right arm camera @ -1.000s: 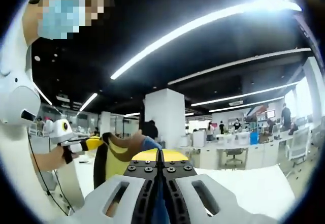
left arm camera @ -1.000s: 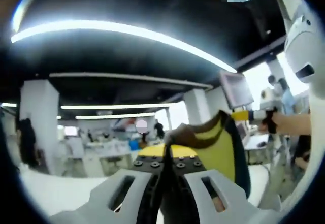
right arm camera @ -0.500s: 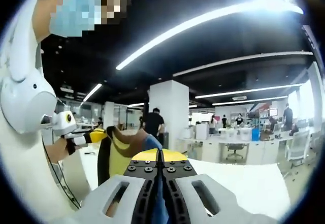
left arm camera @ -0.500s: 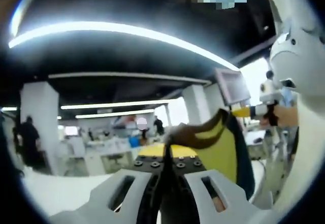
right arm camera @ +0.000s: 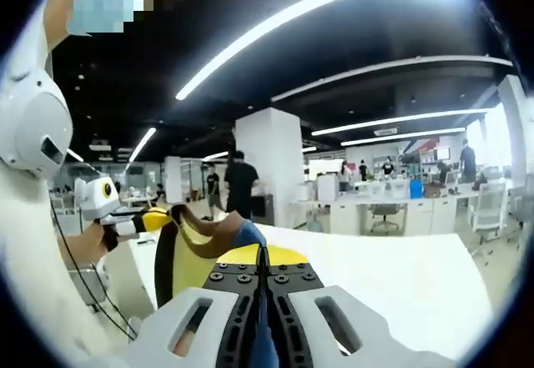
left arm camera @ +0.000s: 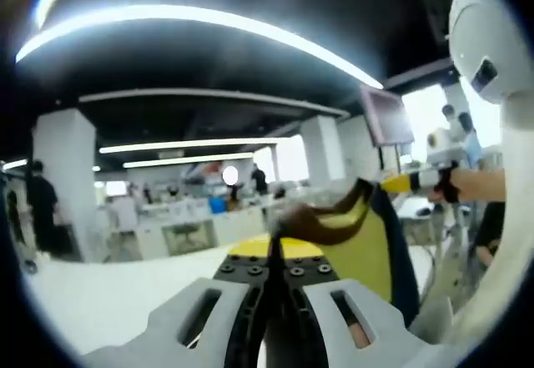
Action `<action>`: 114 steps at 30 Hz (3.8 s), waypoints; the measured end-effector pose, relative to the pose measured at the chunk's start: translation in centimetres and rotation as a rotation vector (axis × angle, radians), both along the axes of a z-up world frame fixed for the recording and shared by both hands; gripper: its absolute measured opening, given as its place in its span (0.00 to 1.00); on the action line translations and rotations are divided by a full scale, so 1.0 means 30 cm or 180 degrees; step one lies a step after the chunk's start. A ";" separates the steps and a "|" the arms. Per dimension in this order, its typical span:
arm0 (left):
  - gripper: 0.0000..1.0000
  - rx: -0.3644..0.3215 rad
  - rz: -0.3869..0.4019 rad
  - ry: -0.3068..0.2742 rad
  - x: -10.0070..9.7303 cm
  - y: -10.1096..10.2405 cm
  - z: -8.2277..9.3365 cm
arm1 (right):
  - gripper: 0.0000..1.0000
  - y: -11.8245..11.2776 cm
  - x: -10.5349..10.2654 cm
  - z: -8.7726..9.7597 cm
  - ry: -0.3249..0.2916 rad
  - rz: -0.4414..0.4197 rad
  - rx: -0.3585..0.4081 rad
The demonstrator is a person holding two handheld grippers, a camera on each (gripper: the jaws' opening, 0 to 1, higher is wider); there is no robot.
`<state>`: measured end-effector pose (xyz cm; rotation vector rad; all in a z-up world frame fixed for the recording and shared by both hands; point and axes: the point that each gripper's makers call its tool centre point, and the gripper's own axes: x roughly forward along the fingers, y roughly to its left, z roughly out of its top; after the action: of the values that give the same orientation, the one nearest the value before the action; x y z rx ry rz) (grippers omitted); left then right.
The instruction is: Fold the garment on the visible template until the final outline fits inside the template.
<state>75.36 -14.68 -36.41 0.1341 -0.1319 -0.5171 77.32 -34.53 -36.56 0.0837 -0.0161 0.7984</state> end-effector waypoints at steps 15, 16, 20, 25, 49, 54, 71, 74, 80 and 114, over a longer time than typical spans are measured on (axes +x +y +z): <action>0.00 0.0262 0.0182 0.0287 0.297 0.049 -0.192 | 0.01 0.053 0.280 -0.180 0.0143 -0.0055 -0.0286; 0.00 0.0283 0.0188 0.0292 0.311 0.054 -0.196 | 0.01 0.056 0.285 -0.182 0.0142 -0.0047 -0.0297; 0.00 0.0382 0.0186 0.0337 0.386 0.079 -0.228 | 0.01 0.082 0.334 -0.205 0.0190 -0.0001 -0.0330; 0.00 0.0467 0.0171 0.0382 0.463 0.090 -0.257 | 0.01 0.099 0.401 -0.228 0.0210 0.0004 -0.0420; 0.00 0.0492 0.0283 0.0919 0.836 0.138 -0.543 | 0.01 0.136 0.805 -0.507 0.0648 -0.0003 -0.0580; 0.00 0.0523 0.0270 0.1077 0.909 0.138 -0.632 | 0.01 0.141 0.878 -0.589 0.0791 -0.0027 -0.0578; 0.00 0.0602 0.0277 0.1415 1.057 0.140 -0.834 | 0.01 0.150 1.021 -0.800 0.1136 -0.0027 -0.0659; 0.00 0.0578 0.0296 0.1494 1.080 0.143 -0.871 | 0.01 0.151 1.042 -0.834 0.1196 -0.0038 -0.0665; 0.00 0.0558 0.0327 0.1624 1.113 0.147 -0.923 | 0.01 0.156 1.081 -0.885 0.1296 -0.0060 -0.0647; 0.00 0.0836 0.0462 0.2060 1.203 0.149 -1.156 | 0.01 0.181 1.189 -1.118 0.1646 -0.0252 -0.0821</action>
<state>111.46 -10.20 -71.09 0.2241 0.5759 -0.4099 112.98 -29.10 -70.09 0.0427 0.5682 0.6754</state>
